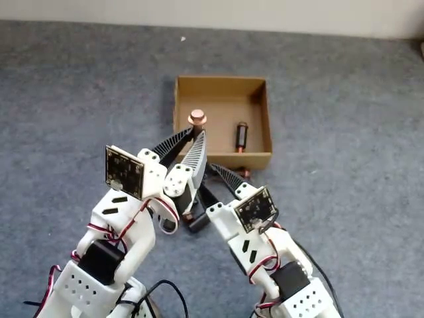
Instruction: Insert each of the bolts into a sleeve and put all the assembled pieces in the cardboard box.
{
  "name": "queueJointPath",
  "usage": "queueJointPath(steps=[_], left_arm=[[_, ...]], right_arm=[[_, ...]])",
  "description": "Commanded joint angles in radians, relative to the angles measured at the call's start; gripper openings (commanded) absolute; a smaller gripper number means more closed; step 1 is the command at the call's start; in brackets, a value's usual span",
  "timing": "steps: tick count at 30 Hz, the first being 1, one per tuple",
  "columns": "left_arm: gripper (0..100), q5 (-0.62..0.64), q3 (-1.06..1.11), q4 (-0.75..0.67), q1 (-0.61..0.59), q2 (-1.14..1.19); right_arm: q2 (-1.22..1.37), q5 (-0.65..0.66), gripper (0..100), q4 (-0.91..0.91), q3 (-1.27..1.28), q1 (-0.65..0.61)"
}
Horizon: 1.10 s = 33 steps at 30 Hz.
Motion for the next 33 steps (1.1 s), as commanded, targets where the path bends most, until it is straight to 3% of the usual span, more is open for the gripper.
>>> queueJointPath(steps=[1,16,33], left_arm=[[0,-0.015,-0.025,-0.032,-0.004,-0.002],[0,-0.015,0.053,-0.069,-0.001,-0.013],[0,-0.015,0.088,-0.031,0.054,-0.013]], right_arm=[[-0.021,0.009,0.4,-0.005,-0.004,-0.013],[-0.021,0.009,0.4,-0.007,-0.005,-0.047],[-0.021,0.006,0.4,-0.022,-0.007,0.062]])
